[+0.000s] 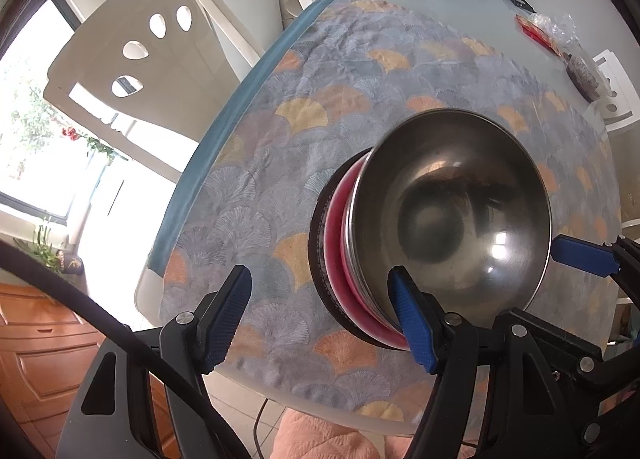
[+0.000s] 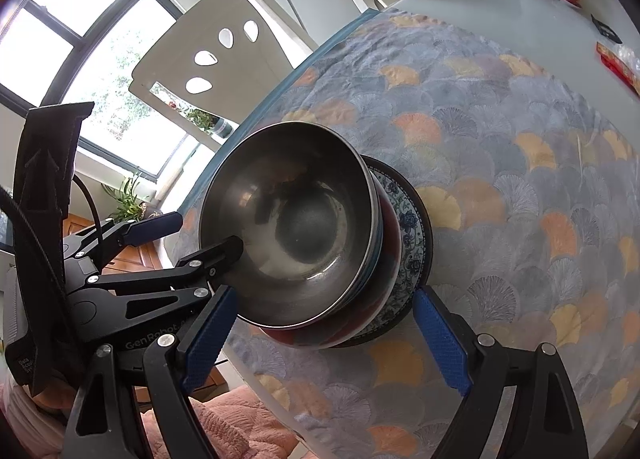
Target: Organize plates and bowls
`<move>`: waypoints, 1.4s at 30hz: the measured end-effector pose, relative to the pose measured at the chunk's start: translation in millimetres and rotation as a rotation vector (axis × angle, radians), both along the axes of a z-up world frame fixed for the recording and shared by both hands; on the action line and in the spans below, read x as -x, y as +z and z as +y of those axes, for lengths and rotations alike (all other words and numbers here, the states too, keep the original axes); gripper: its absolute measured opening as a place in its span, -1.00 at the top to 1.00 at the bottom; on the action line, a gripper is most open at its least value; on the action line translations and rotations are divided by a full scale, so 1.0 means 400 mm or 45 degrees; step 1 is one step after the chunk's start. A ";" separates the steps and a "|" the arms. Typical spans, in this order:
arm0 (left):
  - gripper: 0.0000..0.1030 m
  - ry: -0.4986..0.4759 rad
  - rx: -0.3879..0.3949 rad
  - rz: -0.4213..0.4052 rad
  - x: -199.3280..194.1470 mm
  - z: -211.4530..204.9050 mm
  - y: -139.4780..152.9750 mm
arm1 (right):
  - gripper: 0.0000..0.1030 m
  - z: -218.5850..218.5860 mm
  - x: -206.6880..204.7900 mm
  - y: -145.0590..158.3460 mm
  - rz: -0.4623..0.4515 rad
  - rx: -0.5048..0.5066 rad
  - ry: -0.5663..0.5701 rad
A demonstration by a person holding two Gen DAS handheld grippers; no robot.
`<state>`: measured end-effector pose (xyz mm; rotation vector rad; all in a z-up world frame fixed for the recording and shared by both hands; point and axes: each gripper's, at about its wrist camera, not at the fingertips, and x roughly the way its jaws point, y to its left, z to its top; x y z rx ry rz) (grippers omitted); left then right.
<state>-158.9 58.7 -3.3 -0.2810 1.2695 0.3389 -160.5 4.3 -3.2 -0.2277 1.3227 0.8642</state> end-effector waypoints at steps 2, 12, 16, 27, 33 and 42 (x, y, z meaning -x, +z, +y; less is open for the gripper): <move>-0.34 -0.006 -0.004 0.006 -0.001 -0.002 -0.001 | -0.70 -0.002 0.001 -0.001 -0.001 0.004 0.001; -0.34 -0.004 -0.002 0.009 -0.002 -0.006 -0.003 | -0.70 -0.004 0.002 0.003 -0.015 0.020 0.003; -0.34 -0.006 -0.001 0.008 -0.002 -0.006 -0.004 | -0.70 -0.002 0.000 0.004 -0.014 0.026 -0.002; -0.34 -0.006 -0.001 0.007 -0.001 -0.005 -0.004 | -0.70 -0.005 0.000 0.000 -0.002 0.031 -0.004; -0.34 -0.005 -0.001 0.006 0.000 -0.003 -0.003 | -0.70 -0.004 0.000 0.000 -0.002 0.032 -0.005; -0.34 0.009 -0.013 0.002 0.002 0.002 0.000 | -0.70 -0.004 -0.001 0.000 -0.004 0.036 -0.002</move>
